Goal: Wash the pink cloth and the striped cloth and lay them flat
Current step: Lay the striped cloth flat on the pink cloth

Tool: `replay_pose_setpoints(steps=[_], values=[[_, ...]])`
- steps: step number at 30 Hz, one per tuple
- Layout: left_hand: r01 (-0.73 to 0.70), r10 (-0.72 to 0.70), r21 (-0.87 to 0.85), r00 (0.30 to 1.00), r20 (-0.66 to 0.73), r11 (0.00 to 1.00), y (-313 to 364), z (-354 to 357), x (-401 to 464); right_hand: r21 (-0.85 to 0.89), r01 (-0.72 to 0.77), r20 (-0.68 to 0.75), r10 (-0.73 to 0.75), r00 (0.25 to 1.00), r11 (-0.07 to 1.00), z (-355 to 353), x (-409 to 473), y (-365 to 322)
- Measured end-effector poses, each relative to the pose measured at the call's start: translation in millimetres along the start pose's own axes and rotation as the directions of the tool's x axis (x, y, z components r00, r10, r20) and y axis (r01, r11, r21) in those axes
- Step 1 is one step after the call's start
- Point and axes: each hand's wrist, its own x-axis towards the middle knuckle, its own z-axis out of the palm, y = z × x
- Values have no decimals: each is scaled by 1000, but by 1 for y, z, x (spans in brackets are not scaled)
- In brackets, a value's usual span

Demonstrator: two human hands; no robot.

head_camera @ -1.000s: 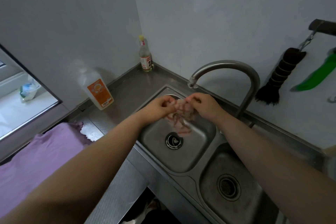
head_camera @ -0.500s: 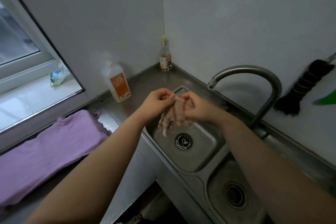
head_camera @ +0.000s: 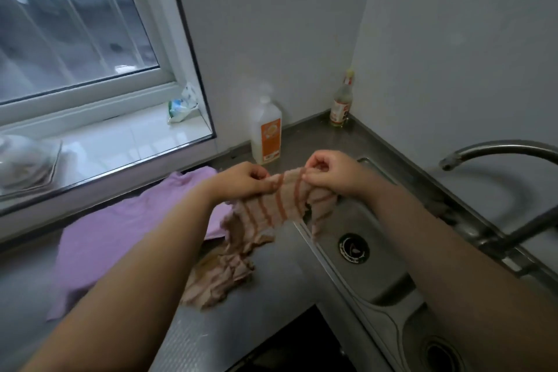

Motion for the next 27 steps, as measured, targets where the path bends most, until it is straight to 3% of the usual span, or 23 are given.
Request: replay_pose_setpoints(steps=[2, 4, 7, 9, 11, 13, 15, 17, 19, 22, 25, 27], values=[[36, -36, -29, 999, 8, 999, -27, -14, -15, -82, 8, 95, 0, 995, 997, 20, 16, -14], [11, -16, -237, 1000, -18, 971, -54, -25, -28, -166, 14, 162, 13, 987, 986, 39, 29, -29], [2, -24, -570, 999, -32, 822, -80, -43, -46, -273, 31, 174, 18, 985, 962, 60, 49, -46], [10, -62, -630, 996, -61, 776, -97, -58, -60, -378, 53, 209, 29, 977, 924, 76, 66, -60], [16, -84, -537, 991, -103, 844, -115, -73, -72, -433, 88, 248, 25, 968, 897, 89, 79, -73], [21, -92, -422, 985, -149, 907, -136, -86, -82, -298, 111, 293, -19, 956, 948, 103, 91, -88], [23, -118, -295, 944, -309, 955, -152, -96, -88, -128, 122, 338, -72, 938, 984, 111, 101, -103], [76, -123, -109, 830, -544, 991, -163, -103, -92, -36, 127, 376, -104, 921, 991, 118, 112, -115], [93, -93, -35, 736, -671, 995, -175, -109, -96, -19, 125, 427, -105, 898, 992, 127, 123, -127], [99, -96, -37, 696, -712, 994, -191, -118, -105, 30, 76, 544, -80, 835, 997, 144, 137, -141], [59, -154, -153, 661, -734, 986, -205, -126, -113, 227, -117, 670, -68, 739, 967, 160, 151, -146], [36, -204, -246, 680, -705, 969, -214, -134, -120, 328, -239, 738, -90, 669, 914, 166, 163, -141]])
